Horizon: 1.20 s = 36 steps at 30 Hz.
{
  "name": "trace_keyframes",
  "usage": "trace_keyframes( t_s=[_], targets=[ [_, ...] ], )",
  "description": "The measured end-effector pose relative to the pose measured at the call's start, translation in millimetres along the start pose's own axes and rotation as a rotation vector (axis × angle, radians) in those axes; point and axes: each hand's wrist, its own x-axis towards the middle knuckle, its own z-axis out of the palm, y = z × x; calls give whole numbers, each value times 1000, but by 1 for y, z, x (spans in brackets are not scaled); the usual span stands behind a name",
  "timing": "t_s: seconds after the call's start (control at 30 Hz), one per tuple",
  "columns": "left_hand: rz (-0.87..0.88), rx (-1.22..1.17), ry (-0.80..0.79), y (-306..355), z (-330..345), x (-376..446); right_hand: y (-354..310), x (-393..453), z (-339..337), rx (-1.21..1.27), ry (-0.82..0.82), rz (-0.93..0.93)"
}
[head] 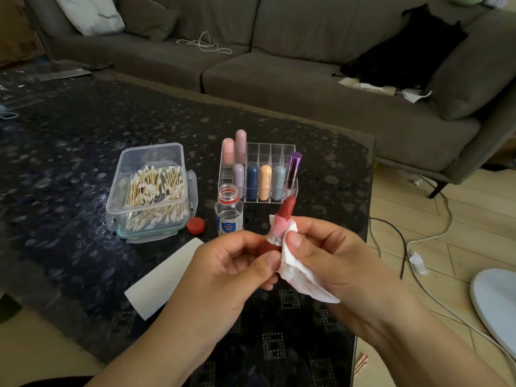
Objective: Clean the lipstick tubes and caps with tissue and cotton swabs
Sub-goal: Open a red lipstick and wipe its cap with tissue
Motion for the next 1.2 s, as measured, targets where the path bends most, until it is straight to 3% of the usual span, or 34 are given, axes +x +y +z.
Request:
trace_keyframes(
  t_s=[0.3,0.5,0.57,0.8,1.2],
  targets=[
    [26,-19,57,2,3,1,-1,-4,2,122,202,-87],
    [37,-55,111,5,4,-3,-2,-4,-1,-431,514,-221],
    [33,-41,98,5,3,-3,-5,-5,-2,-457,534,-249],
    [54,-14,42,2,6,-1,-6,-7,3,-40,104,-84],
    [-21,-79,11,6,6,-2,-7,-5,-8,217,-131,88]
  ],
)
